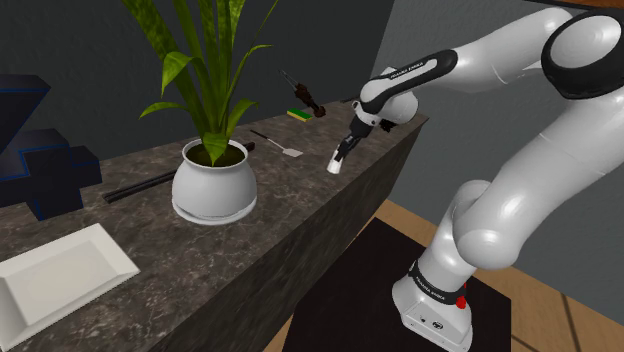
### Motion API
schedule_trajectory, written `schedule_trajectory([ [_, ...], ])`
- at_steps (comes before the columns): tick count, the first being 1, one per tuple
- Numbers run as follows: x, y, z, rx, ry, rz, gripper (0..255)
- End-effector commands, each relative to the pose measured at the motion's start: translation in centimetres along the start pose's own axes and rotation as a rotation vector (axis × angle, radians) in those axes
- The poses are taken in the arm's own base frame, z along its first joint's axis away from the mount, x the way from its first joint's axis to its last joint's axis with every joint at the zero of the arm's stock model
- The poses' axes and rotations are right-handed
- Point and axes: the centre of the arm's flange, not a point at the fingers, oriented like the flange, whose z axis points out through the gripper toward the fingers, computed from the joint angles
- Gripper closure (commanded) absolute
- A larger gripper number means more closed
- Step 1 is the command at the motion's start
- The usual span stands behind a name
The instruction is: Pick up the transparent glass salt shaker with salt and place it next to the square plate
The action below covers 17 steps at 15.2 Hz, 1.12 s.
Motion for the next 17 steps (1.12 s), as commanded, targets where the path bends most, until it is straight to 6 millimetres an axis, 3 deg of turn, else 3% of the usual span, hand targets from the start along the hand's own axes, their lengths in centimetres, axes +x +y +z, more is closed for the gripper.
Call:
schedule_trajectory([
  [1,0.2,-0.2,-1.0,0.0,0.0,0.0,255],
  [17,2.3,-1.2,-9.2,0.0,0.0,0.0,255],
])
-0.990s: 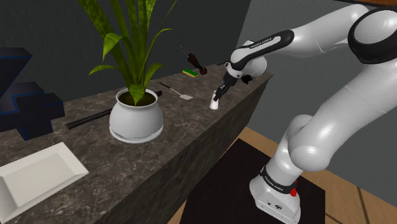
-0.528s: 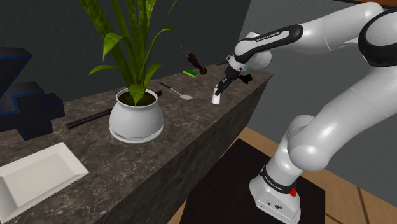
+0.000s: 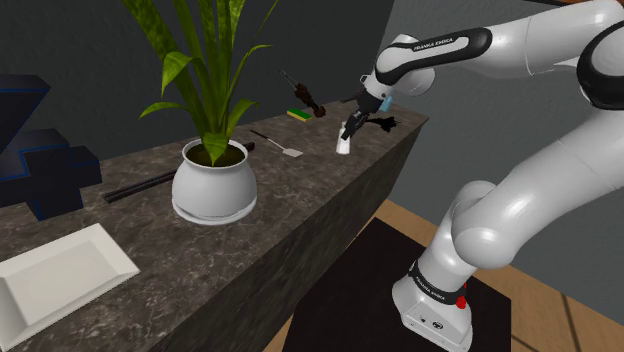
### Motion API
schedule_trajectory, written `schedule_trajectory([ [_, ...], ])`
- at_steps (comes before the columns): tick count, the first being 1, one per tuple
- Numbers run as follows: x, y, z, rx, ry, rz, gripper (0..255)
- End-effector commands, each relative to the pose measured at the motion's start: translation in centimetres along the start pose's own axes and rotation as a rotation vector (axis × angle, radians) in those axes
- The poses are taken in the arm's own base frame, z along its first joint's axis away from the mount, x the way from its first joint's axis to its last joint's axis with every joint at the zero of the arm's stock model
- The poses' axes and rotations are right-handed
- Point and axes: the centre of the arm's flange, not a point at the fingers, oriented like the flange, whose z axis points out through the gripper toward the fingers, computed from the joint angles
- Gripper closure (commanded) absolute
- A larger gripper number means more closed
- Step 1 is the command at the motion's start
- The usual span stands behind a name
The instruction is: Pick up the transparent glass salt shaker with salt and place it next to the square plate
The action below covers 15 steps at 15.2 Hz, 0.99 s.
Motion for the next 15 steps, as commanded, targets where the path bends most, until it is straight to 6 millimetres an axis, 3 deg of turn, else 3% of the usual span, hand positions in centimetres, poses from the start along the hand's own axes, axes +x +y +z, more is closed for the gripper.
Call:
schedule_trajectory([
  [1,0.3,-0.2,-1.0,0.0,0.0,0.0,255],
  [12,1.6,-0.9,-6.2,0.0,0.0,0.0,255],
  [15,1.7,-4.8,-5.7,0.0,0.0,0.0,255],
])
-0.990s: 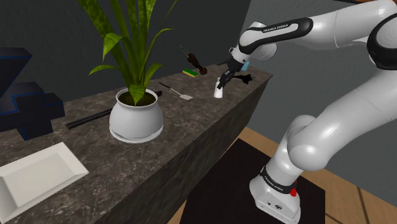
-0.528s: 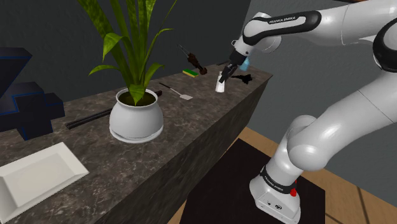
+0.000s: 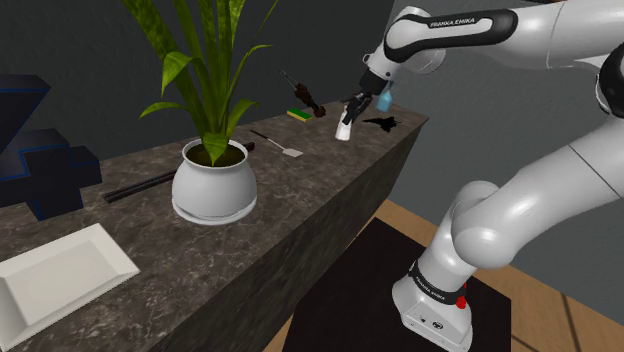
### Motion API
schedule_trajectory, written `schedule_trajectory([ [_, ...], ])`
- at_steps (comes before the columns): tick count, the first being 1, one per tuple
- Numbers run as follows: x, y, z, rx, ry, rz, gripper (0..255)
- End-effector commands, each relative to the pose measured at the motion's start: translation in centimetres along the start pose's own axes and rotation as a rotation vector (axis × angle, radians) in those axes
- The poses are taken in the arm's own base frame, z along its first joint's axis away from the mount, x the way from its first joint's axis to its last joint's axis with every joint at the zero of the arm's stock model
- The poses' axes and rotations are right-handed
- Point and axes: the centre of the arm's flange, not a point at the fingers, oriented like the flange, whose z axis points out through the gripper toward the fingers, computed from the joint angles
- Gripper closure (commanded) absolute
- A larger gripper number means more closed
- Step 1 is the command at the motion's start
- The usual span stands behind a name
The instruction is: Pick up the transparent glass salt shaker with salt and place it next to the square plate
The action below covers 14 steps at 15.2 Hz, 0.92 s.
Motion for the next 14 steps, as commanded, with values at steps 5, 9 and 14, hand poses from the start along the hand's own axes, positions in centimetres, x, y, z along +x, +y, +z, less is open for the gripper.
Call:
schedule_trajectory([
  [5,0.2,-7.9,0.8,-0.001,0.0,0.001,255],
  [9,0.3,-13.1,1.5,-0.001,0.0,0.001,255],
  [14,0.5,-19.7,2.4,-0.001,0.0,0.001,255],
])
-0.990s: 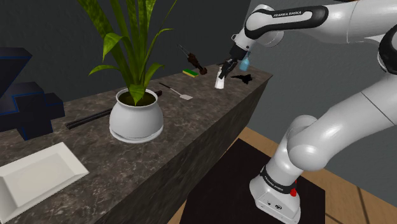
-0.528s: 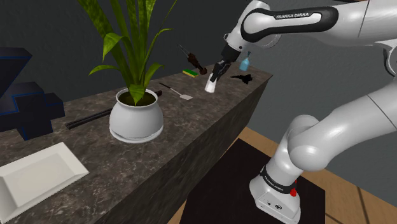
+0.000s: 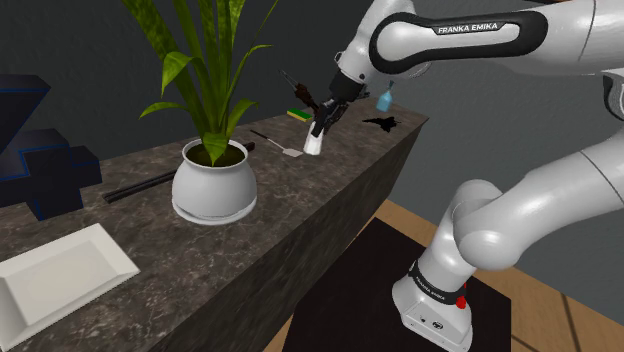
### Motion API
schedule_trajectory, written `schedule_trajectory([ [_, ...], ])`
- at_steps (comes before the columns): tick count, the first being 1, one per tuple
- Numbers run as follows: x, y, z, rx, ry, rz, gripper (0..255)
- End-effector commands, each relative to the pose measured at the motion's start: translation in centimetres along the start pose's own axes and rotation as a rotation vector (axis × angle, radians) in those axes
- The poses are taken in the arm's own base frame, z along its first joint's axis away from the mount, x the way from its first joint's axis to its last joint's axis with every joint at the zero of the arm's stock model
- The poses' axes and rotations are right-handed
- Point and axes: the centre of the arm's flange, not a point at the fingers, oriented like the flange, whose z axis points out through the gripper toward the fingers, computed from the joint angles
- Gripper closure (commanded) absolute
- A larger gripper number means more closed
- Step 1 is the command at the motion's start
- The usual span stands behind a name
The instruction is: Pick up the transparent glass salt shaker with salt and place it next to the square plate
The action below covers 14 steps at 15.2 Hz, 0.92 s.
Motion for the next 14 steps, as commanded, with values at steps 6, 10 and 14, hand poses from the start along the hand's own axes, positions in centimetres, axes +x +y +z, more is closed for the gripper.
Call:
schedule_trajectory([
  [6,0.0,-9.4,1.2,0.0,0.0,0.002,255],
  [10,0.1,-14.7,1.9,0.0,0.0,0.002,255],
  [14,0.3,-19.9,2.6,0.0,0.0,0.002,255],
])
